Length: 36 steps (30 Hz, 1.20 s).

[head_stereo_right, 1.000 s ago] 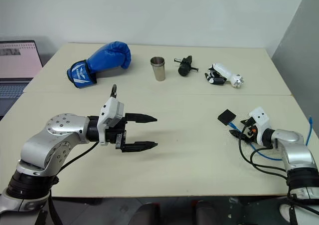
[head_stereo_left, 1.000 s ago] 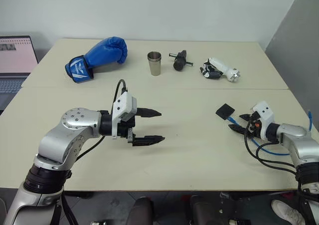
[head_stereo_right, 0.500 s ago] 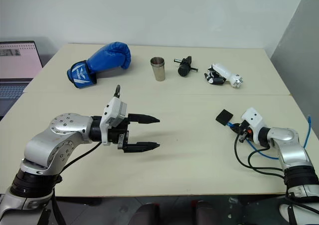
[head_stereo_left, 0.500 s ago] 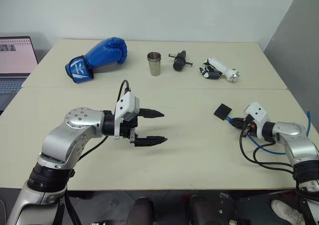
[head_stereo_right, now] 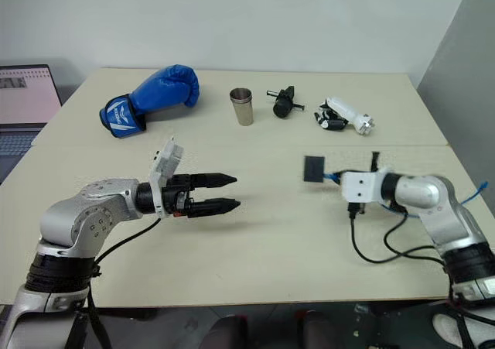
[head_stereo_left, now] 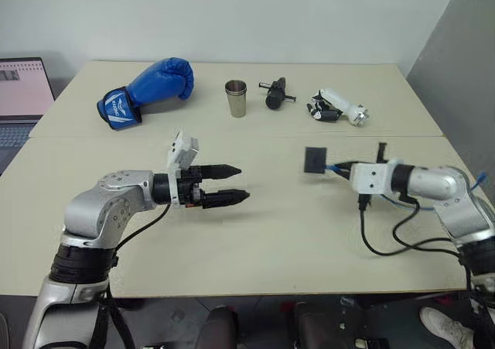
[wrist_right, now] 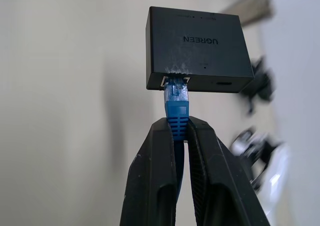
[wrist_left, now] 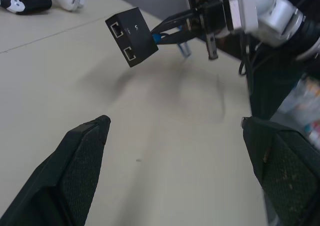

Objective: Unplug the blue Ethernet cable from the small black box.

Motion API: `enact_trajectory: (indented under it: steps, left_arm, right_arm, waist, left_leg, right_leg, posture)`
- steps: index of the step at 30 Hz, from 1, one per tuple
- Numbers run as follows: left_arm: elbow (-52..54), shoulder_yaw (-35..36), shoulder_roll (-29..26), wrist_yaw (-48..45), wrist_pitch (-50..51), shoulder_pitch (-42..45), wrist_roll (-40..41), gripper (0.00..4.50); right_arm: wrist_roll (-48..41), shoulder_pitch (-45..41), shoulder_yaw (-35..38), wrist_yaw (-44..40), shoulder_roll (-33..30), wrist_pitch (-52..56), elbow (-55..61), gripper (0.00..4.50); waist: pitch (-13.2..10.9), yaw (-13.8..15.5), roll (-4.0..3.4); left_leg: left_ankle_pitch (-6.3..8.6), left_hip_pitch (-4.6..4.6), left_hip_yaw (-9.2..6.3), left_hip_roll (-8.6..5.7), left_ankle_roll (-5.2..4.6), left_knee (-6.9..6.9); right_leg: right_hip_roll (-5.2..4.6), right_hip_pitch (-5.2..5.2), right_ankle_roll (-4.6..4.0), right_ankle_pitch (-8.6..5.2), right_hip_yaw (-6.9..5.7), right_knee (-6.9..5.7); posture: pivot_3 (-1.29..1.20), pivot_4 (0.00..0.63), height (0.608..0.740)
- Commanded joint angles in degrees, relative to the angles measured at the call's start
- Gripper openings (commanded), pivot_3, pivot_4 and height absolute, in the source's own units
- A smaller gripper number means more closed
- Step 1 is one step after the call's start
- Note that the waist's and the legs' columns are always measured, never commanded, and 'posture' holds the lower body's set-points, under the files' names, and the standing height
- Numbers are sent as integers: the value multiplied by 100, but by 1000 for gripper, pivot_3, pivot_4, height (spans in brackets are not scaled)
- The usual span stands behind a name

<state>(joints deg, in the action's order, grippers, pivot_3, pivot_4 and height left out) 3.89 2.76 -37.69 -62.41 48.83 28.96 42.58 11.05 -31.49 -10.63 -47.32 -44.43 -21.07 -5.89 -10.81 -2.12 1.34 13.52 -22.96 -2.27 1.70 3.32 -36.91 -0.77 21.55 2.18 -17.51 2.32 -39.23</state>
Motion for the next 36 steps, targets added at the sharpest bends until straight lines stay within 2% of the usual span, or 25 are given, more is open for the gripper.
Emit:
enact_trajectory:
  steps: [1,7,17,25,28,33,34,36]
  left_arm:
    - [-65,393,105,184,470,219,513,4500]
    - [-185,669,397,466,910,404,999,4500]
    - [-579,859,819,916,1102,734,1224,4500]
    - [-811,730,929,902,1169,937,1218,4500]
    - [-909,720,943,880,1183,1022,1197,3979]
    - [-936,626,857,717,1273,1063,1167,2794]
    - [-938,621,849,704,1277,1063,1160,2716]
    - [-941,616,841,683,1280,1062,1149,2278]
  right_arm:
    - [4,-240,-51,124,220,-255,284,77]
    - [-16,-578,-166,114,529,-414,385,76]
    - [89,-869,-378,111,834,-563,479,74]
    - [198,-931,-471,136,976,-604,524,72]
    - [234,-941,-505,154,1018,-626,521,72]
    - [278,-920,-503,187,1028,-665,524,72]
    - [285,-916,-499,192,1029,-667,522,72]
    - [291,-907,-488,195,1035,-660,521,72]
  waist:
    - [0,25,0]
    - [0,39,0]
    - [0,33,0]
    - [0,33,0]
    - [0,32,0]
    - [0,31,0]
    - [0,31,0]
    - [0,31,0]
  left_leg:
    - [0,0,0,-1,0,1]
    - [0,-2,-4,-5,1,-2]
    - [-1,2,-8,-8,1,-4]
    - [-1,3,-10,-9,2,-4]
    - [-1,3,-10,-10,2,-5]
    - [-1,3,-9,-10,2,-4]
    - [-1,3,-9,-10,2,-4]
    - [-1,3,-10,-10,2,-4]
  right_leg:
    - [-2,0,0,0,0,1]
    - [-14,-1,-1,1,-1,-1]
    - [-15,1,-2,1,-1,-15]
    - [-16,4,-2,1,-1,-21]
    - [-16,4,-2,1,0,-22]
    - [-16,4,-2,0,0,-23]
    - [-16,4,-2,1,0,-23]
    - [-16,5,-2,1,0,-23]
  posture:
    - [0,150,740]
    - [0,150,740]
    - [0,150,740]
    - [0,150,740]
    - [0,150,740]
    - [0,150,740]
    - [0,150,740]
    - [0,150,740]
